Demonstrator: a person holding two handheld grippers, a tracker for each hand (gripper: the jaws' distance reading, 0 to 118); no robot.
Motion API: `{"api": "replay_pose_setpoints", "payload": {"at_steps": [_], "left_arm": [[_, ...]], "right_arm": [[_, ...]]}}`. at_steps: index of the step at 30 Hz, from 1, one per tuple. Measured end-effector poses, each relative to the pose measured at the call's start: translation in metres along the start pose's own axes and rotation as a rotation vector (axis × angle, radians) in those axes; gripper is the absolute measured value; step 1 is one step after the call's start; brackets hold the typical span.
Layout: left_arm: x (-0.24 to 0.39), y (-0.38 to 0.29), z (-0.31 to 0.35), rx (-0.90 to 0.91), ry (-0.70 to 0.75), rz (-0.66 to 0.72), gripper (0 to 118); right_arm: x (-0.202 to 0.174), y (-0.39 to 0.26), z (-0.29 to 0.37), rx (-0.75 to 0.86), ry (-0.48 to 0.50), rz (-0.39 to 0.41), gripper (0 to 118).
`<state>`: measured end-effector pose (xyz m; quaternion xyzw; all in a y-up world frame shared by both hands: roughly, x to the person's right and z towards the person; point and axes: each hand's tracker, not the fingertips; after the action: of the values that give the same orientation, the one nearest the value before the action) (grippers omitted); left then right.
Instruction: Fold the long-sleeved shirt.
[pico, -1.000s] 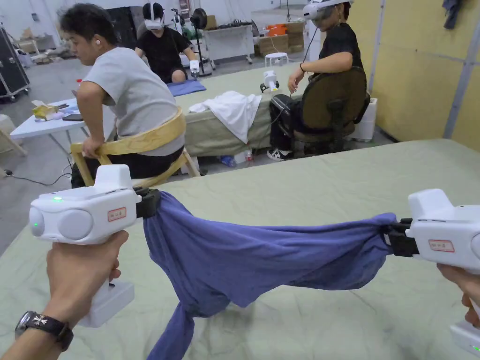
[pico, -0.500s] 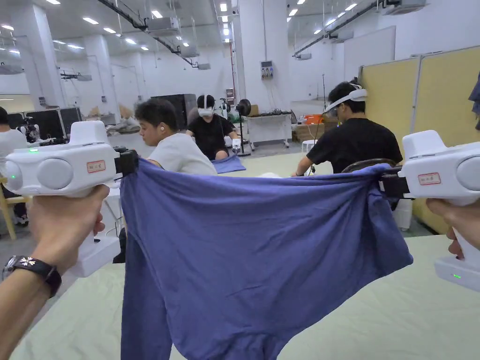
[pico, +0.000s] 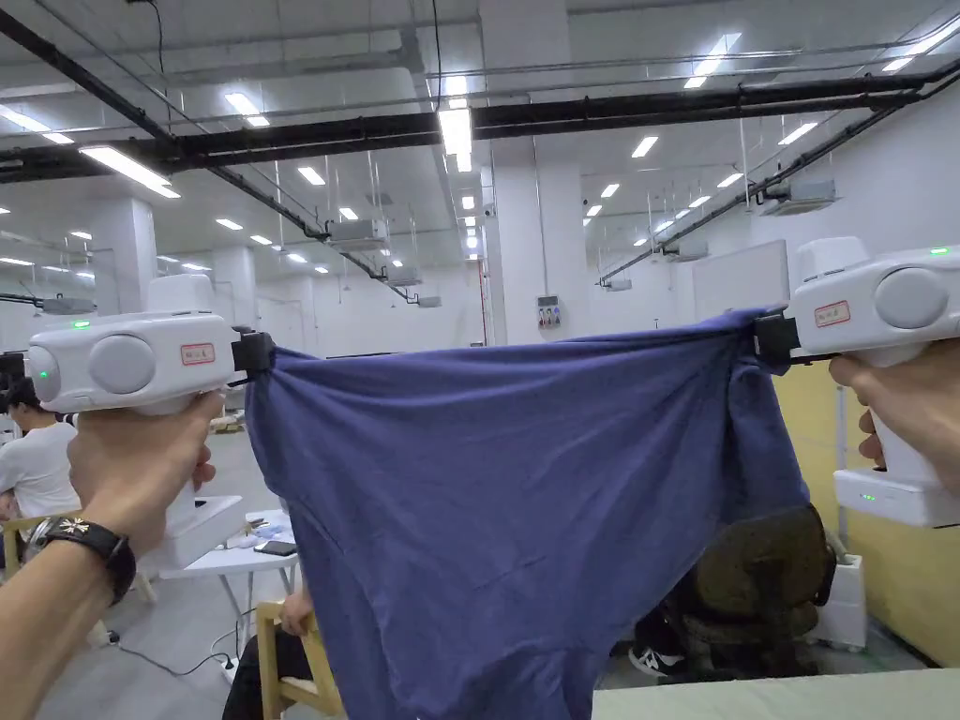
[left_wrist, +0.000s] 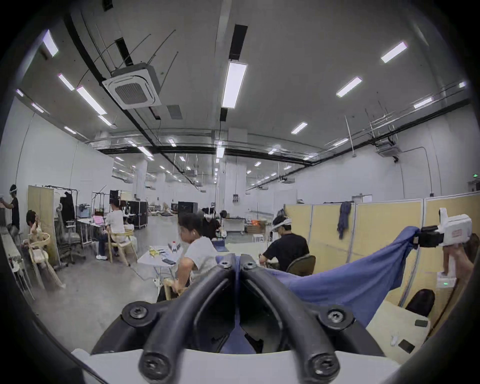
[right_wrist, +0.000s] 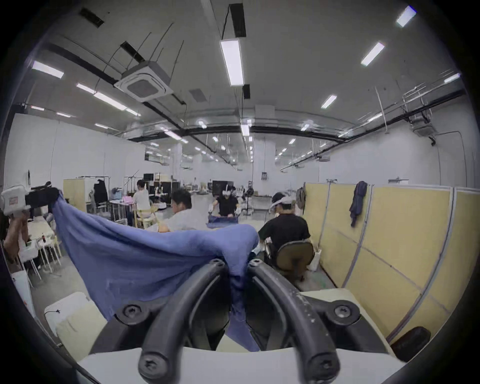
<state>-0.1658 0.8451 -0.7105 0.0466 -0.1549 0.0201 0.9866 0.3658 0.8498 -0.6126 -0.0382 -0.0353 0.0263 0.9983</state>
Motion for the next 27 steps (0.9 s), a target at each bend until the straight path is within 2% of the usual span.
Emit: {"api": "replay_pose_setpoints", "payload": {"at_steps": [3, 12, 16, 27], "left_arm": [[0.002, 0.008, -0.006, 0.02, -0.004, 0.01, 0], [0.002, 0.011, -0.038, 0.009, -0.014, 0.018, 0], [0.002, 0.006, -0.06, -0.004, -0.012, 0.0, 0], [-0.016, -0.011, -0.138, -0.027, 0.006, -0.013, 0]], "right_arm": [[0.001, 0.02, 0.003, 0.028, -0.007, -0.014, 11], [0.005, 0.035, -0.018, 0.034, -0.07, 0.059, 11], [0.002, 0.034, -0.039, 0.033, -0.089, 0.091, 11], [-0.003, 0.022, -0.124, 0.03, -0.092, 0.108, 11]]}}
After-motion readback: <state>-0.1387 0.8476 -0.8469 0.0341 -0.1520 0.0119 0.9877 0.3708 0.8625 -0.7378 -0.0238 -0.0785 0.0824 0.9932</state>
